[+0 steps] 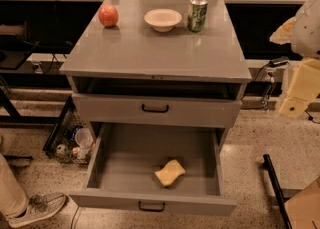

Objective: Pick sponge from middle drawer and place on counter

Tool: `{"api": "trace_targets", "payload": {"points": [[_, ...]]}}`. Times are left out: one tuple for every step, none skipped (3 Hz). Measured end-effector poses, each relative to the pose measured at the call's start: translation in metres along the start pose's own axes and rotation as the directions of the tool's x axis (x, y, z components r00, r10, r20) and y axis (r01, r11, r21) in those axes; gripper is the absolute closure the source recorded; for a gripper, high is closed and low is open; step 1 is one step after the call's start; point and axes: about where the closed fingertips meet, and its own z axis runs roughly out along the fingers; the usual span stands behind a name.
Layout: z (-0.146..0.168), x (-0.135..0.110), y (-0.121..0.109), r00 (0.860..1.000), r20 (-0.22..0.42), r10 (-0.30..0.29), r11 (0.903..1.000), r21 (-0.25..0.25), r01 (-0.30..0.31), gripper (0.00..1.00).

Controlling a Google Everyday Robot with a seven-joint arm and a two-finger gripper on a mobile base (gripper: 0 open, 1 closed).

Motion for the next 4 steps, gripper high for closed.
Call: {"api": "trace_targets", "payload": {"points": [[0.0, 0.0, 0.0, 1.0, 0.0, 0.0, 1.0, 0.0, 0.0, 0.0], [0.034, 0.002, 0.025, 1.0, 0.007, 0.021, 0.9948, -0.1, -0.02, 0.0], [0.094, 0.0, 0.07, 0.996, 0.062, 0.059, 0.9681, -0.247, -0.042, 0.0], [0.167, -0.025, 0.124, 0.97, 0.189, 0.152, 0.9201, -0.386, -0.069, 0.0]]}}
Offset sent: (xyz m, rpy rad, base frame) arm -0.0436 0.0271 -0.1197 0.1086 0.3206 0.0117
